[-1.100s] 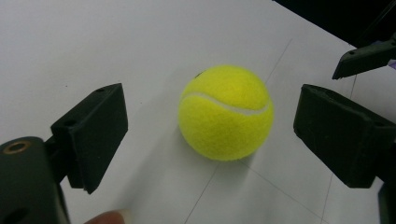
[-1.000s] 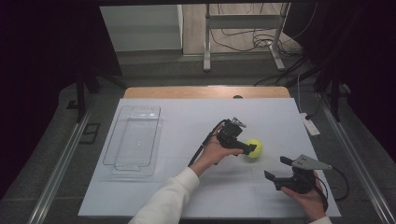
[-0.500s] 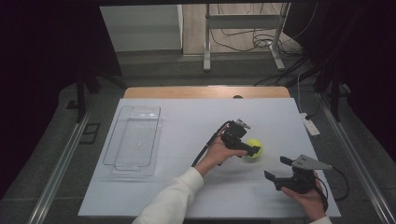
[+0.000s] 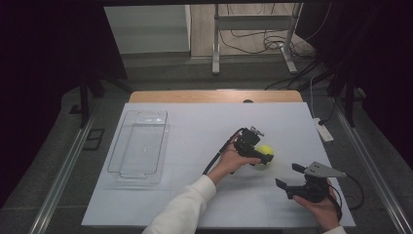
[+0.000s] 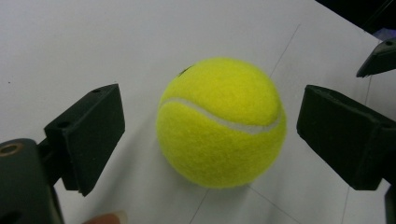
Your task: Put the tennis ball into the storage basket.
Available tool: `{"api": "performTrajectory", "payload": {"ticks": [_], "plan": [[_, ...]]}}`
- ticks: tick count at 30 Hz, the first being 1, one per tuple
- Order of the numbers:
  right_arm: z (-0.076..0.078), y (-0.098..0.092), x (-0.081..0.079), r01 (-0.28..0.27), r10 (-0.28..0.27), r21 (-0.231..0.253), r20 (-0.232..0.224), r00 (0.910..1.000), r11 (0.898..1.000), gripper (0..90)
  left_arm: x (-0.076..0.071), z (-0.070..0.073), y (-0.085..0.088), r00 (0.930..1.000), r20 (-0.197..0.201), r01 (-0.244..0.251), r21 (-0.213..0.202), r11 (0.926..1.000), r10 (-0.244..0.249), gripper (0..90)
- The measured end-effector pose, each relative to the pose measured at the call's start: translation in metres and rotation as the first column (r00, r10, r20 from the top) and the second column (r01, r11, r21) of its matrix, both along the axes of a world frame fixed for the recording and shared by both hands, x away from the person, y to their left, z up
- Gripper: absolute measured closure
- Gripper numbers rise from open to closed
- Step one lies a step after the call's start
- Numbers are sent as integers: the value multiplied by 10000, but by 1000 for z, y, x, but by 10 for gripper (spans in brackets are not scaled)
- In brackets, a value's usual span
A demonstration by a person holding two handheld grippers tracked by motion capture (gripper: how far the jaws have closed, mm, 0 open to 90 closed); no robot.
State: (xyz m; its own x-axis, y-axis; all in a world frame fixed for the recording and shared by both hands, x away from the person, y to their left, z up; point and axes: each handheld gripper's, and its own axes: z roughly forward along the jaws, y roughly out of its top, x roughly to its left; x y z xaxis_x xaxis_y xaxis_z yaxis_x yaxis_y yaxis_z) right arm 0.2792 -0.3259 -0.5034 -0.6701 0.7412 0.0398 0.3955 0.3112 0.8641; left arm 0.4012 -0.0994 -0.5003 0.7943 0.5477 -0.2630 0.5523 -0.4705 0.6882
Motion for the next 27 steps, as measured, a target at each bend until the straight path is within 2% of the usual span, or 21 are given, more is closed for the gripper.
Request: {"api": "performTrajectory", "payload": {"ticks": [9, 16, 27], "plan": [[0, 0, 0, -14, 14, 9, 1, 10000, 10000, 112, 0, -6, -5, 9999, -80, 71, 197, 9998, -69, 109], [0, 0, 0, -3, 3, -12, 2, 10000, 10000, 111, -2, -4, -5, 9997, 96, 224, 162, 9996, -226, 263], [0, 0, 0, 4, -4, -12, 12, 10000, 10000, 112, -4, -3, -6, 9994, 278, 183, 372, 9991, -193, 276]]}}
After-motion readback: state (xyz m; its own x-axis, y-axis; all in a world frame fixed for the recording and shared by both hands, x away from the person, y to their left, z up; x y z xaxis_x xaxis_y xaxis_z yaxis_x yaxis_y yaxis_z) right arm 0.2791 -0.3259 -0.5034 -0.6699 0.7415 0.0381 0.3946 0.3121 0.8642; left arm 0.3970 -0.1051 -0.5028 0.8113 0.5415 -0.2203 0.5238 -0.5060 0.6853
